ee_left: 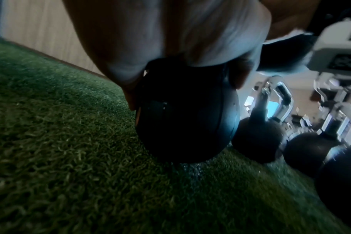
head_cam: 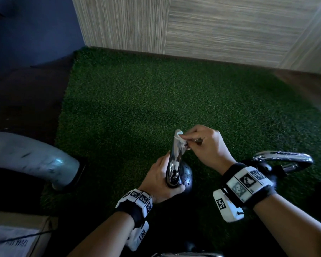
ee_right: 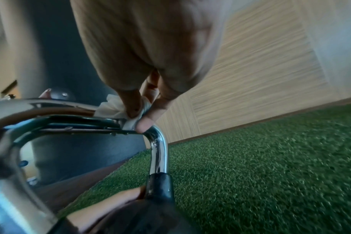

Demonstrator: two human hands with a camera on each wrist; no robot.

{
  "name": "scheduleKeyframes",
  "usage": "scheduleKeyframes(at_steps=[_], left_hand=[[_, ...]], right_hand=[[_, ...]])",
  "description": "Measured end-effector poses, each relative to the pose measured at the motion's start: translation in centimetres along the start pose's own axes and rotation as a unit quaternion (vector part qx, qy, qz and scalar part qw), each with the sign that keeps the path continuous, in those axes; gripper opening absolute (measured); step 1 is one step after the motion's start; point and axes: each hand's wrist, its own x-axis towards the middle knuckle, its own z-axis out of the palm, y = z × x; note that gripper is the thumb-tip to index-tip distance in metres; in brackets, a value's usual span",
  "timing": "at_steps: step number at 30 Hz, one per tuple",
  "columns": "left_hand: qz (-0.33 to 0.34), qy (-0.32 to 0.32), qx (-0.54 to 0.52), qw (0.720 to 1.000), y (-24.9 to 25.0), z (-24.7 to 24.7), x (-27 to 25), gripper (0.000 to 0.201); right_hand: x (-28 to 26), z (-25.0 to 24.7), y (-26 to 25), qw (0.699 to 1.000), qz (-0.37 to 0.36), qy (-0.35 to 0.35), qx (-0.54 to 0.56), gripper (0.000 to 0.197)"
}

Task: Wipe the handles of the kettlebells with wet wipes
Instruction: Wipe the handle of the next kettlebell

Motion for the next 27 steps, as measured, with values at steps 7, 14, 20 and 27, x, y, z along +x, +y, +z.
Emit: scheduleKeyframes(at_steps=[7,14,20,27], left_hand=[[-0.025,-0.022,-0.061,0.998,-1.4,0.0,0.8,0.097],[-0.039,-0.048,-0.078,0.995,-2.5,0.2,1.6,0.081],[-0.048,-0.053,-0.118,0.990,-1.9,-0.5,1.9,0.059],[-0.071,-0.099,-0.103,0.987,-2.0,-1.1,1.8,0.047]], right_hand=[[-2.0,0.0,-1.8,0.998,0.024,-0.022,0.047,0.029],[-3.5,0.7,-2.1,0.977,0.132,-0.090,0.144,0.017],[-3.5,0.3,-2.0,0.966,0.140,-0.130,0.172,0.014],[-4.0,1.6,-1.0,0.971,0.128,-0.191,0.072,0.020]])
